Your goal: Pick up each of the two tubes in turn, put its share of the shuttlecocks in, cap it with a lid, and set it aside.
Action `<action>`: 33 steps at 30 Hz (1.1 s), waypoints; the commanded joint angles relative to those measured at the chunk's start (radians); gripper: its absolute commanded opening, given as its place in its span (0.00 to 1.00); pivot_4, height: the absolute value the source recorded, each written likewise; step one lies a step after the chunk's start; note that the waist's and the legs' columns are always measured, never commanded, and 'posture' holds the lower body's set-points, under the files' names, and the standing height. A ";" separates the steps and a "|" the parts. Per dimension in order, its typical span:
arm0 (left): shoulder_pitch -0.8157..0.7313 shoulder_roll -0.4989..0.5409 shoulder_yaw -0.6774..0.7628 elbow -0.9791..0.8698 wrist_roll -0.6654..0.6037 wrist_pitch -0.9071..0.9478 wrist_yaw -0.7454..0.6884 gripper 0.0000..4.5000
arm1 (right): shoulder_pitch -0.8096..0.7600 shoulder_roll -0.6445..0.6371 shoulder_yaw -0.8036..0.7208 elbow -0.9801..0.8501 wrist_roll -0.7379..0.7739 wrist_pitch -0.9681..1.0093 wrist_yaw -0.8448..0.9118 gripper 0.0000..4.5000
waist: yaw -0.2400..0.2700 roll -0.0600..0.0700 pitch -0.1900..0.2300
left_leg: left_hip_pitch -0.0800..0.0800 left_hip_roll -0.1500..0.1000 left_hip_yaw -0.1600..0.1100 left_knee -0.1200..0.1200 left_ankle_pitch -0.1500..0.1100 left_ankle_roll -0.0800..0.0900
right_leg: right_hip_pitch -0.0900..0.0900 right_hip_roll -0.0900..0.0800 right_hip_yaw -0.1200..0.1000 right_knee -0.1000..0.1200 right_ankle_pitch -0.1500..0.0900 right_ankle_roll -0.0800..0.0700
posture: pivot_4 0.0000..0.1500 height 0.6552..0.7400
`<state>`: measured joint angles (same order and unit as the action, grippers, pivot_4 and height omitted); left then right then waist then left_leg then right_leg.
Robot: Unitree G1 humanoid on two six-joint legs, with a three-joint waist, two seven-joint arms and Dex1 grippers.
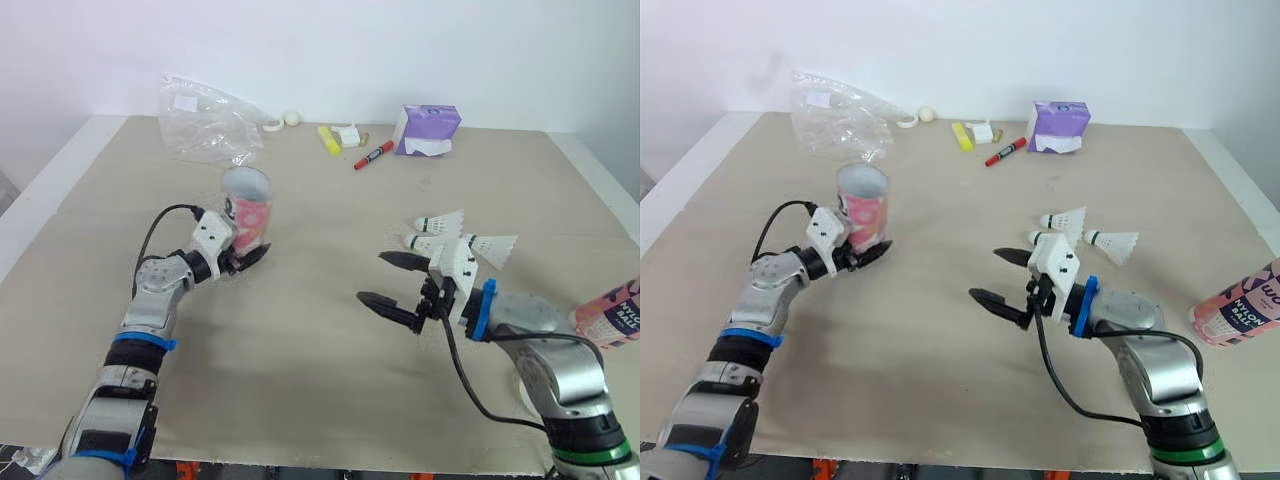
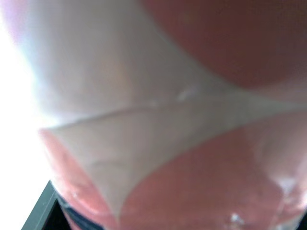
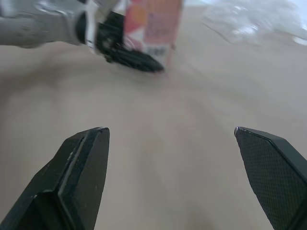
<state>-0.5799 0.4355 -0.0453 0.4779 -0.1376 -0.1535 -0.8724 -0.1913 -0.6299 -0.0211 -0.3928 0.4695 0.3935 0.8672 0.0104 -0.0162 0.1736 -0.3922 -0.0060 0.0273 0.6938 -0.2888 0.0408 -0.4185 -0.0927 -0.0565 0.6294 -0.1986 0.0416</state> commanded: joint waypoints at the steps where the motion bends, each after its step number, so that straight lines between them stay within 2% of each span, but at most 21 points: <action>1: 0.007 0.045 -0.073 -0.150 -0.004 0.024 -0.138 0.67 | 0.014 -0.020 -0.042 -0.120 0.082 0.041 0.003 1.00 | 0.000 0.000 0.000 | 0.000 0.000 0.000 0.000 0.000 0.000 | 0.000 0.000 0.000 0.000 0.000 0.000 | 1.00 1.00; 9: -0.072 0.080 -0.223 -0.322 -0.018 0.255 -0.355 0.67 | 0.079 -0.056 -0.070 -0.223 0.153 0.081 0.002 1.00 | 0.000 0.000 0.000 | 0.000 0.000 -0.001 0.001 0.000 0.001 | 0.001 0.001 -0.001 0.000 0.001 -0.001 | 1.00 1.00; 16: -0.124 0.099 -0.315 -0.372 0.001 0.352 -0.479 0.67 | 0.146 -0.066 -0.087 -0.255 0.151 0.051 0.005 1.00 | 0.000 0.000 0.000 | 0.000 0.001 0.000 0.001 0.000 0.001 | 0.000 0.003 0.001 0.000 0.000 -0.001 | 1.00 1.00; 26: -0.124 0.071 -0.368 -0.346 0.036 0.352 -0.475 0.67 | 0.204 -0.050 -0.126 -0.306 0.187 0.062 -0.057 1.00 | 0.000 0.000 0.000 | 0.000 0.001 0.000 0.002 0.000 0.001 | 0.000 0.003 0.001 0.001 0.000 0.000 | 1.00 1.00; 31: -0.132 0.071 -0.375 -0.341 0.048 0.350 -0.481 0.67 | 0.190 -0.051 -0.272 -0.248 0.283 0.182 -0.208 1.00 | 0.000 0.000 0.000 | 0.000 0.001 0.000 0.002 0.000 0.001 | 0.000 0.002 0.002 0.001 0.001 0.000 | 1.00 1.00; 33: -0.134 0.074 -0.379 -0.343 0.054 0.354 -0.484 0.67 | 0.157 -0.061 -0.320 -0.174 0.257 0.227 -0.288 1.00 | 0.000 0.000 0.000 | 0.000 0.001 0.000 0.003 0.000 0.001 | 0.000 0.002 0.002 0.001 0.001 0.000 | 1.00 1.00</action>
<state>-0.6970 0.5031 -0.4220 0.1476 -0.0910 0.2028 -1.3451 -0.0105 -0.6806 -0.2746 -0.6066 0.7283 0.5927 0.6459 0.0108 -0.0164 0.1737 -0.3923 -0.0051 0.0278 0.6970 -0.2885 0.0420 -0.4180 -0.0907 -0.0545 0.6300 -0.1974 0.0415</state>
